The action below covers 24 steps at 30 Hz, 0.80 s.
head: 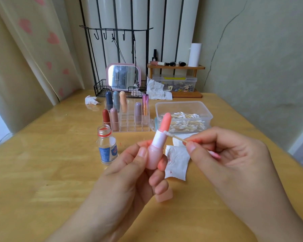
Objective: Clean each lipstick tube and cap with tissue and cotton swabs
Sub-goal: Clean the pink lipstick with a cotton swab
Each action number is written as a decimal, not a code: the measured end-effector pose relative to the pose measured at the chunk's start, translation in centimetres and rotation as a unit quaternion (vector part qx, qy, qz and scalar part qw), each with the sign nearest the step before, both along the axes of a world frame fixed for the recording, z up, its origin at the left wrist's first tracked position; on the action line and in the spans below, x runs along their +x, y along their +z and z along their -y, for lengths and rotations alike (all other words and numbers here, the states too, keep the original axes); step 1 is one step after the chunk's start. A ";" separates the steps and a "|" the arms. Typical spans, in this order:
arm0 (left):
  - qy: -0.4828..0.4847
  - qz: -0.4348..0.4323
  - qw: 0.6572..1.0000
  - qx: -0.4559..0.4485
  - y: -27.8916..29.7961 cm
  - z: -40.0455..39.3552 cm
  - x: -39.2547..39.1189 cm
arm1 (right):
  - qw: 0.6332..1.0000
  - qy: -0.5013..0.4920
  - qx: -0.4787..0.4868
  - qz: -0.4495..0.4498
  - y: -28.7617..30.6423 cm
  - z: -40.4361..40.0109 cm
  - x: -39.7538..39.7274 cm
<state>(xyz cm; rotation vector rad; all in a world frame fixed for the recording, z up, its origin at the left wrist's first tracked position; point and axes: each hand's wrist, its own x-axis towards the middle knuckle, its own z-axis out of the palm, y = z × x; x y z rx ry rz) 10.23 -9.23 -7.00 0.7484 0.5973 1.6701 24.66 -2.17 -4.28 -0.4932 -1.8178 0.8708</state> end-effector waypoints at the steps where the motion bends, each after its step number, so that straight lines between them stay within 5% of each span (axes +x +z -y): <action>1: 0.009 0.002 1.000 0.002 0.0 0.0 0.0 | 1.000 -0.004 -0.005 0.000 0.1 0.0 0.0; 17: -0.109 0.049 0.992 0.028 0.0 0.0 -0.3 | 1.000 -0.013 -0.012 0.019 -0.1 0.1 -0.1; 24: -0.055 0.036 0.998 0.021 -0.1 0.1 -0.7 | 0.999 -0.026 -0.023 -0.004 0.0 0.1 0.0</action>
